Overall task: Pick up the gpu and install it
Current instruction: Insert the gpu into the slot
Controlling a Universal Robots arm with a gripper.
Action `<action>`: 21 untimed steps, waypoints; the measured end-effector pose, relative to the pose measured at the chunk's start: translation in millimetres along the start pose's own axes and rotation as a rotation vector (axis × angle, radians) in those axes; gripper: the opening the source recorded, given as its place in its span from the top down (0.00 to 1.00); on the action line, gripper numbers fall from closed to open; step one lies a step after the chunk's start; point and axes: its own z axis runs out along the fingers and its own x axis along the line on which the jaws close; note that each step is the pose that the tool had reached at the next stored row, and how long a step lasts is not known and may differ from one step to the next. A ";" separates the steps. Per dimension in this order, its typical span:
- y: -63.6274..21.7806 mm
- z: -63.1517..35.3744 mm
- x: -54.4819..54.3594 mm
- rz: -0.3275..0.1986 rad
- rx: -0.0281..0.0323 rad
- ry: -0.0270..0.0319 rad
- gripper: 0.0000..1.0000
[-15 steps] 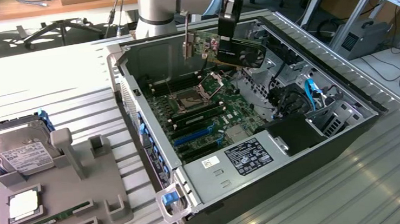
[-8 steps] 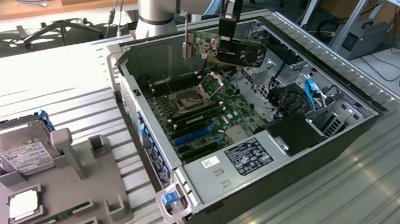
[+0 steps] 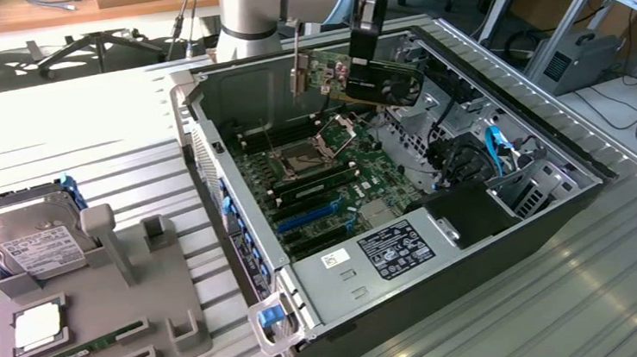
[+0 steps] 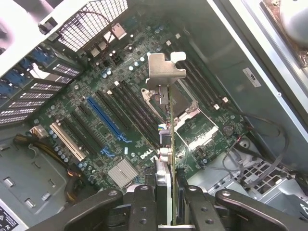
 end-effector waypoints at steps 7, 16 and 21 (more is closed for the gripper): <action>0.0 0.0 0.0 -0.022 -0.0007 -0.0007 0.73; 0.0 0.0 0.0 -0.053 -0.0016 -0.0016 0.73; 0.0 0.0 0.0 -0.068 -0.0020 -0.0021 0.73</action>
